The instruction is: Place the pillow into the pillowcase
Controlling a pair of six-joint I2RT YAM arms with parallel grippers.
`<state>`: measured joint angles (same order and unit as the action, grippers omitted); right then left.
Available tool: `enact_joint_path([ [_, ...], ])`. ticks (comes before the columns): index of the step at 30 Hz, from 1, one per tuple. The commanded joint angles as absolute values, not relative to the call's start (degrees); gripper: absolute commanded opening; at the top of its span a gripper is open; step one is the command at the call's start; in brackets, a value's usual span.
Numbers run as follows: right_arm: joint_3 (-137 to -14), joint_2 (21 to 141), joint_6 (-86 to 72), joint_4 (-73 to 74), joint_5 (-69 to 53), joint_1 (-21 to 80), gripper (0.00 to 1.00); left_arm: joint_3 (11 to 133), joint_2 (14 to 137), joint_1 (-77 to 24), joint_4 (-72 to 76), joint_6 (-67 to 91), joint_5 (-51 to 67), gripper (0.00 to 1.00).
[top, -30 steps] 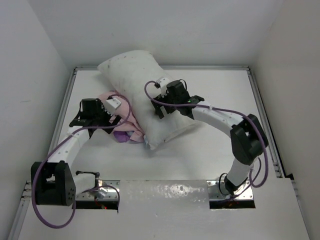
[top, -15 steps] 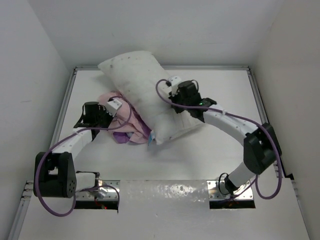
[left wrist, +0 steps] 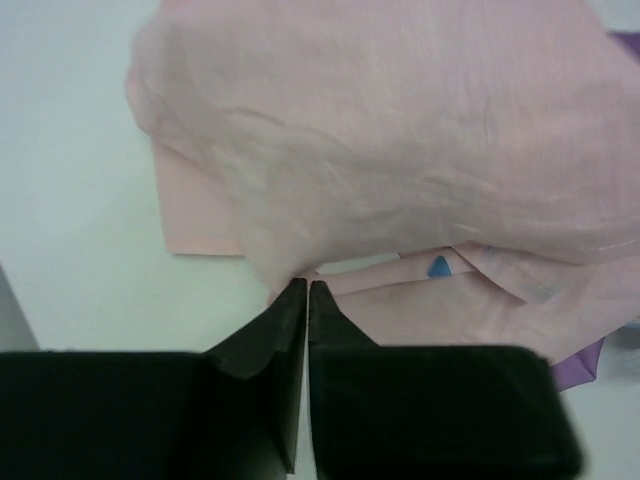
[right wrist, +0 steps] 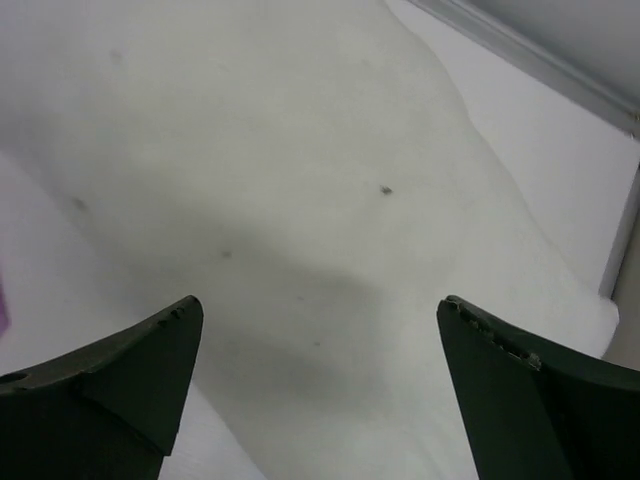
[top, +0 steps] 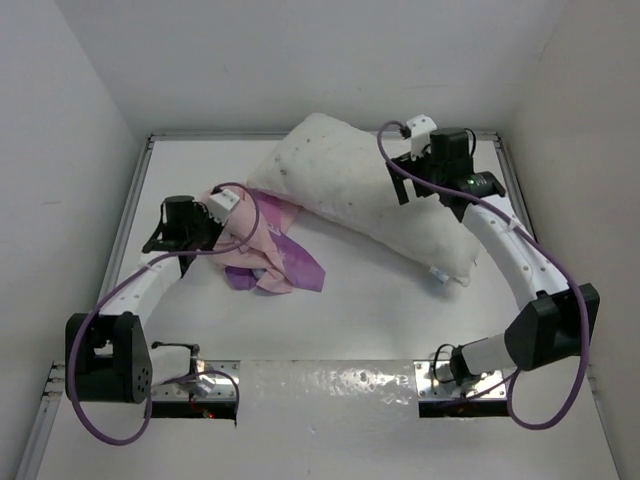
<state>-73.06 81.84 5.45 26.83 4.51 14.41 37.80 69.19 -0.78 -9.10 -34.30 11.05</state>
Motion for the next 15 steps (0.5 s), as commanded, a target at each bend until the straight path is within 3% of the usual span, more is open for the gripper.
enact_joint_path([
  [1, -77.3, 81.6, 8.8, 28.4, 3.0, 20.2, 0.99, 45.9, 66.4, -1.1, -14.5, -36.2, 12.3, 0.06],
  [2, -77.2, 81.5, 8.7, 26.0, 5.3, 25.0, 0.99, 46.5, 66.4, -1.1, -16.9, -38.4, 14.8, 0.36],
  [4, -76.3, 82.3, 5.9, 23.1, 2.9, 29.3, 0.99, 46.4, 67.1, -1.1, -17.9, -41.7, 17.2, 0.74],
  [7, -72.1, 84.6, 2.3, 15.3, -10.1, 36.2, 0.94, 44.8, 71.2, -1.1, -15.3, -43.6, 18.3, 0.86],
  [8, -71.2, 87.1, 2.5, 12.5, -11.5, 40.3, 0.78, 44.7, 72.7, -1.1, -14.9, -44.5, 18.0, 0.87],
  [10, -71.0, 90.7, 3.7, 11.8, -11.3, 46.0, 0.66, 45.1, 76.0, -1.2, -13.6, -47.1, 17.4, 0.89],
  [11, -71.1, 94.4, 3.4, 10.3, -11.3, 47.3, 0.66, 45.2, 76.9, -1.2, -12.8, -47.5, 16.2, 0.90],
  [12, -70.8, 96.2, 2.5, 9.4, -12.4, 48.2, 0.79, 45.6, 78.5, -1.2, -11.5, -47.8, 15.3, 0.91],
  [15, -70.0, 103.0, -0.7, 3.8, -13.3, 49.9, 0.93, 48.8, 82.7, -1.2, -8.0, -46.9, 13.0, 0.92],
])
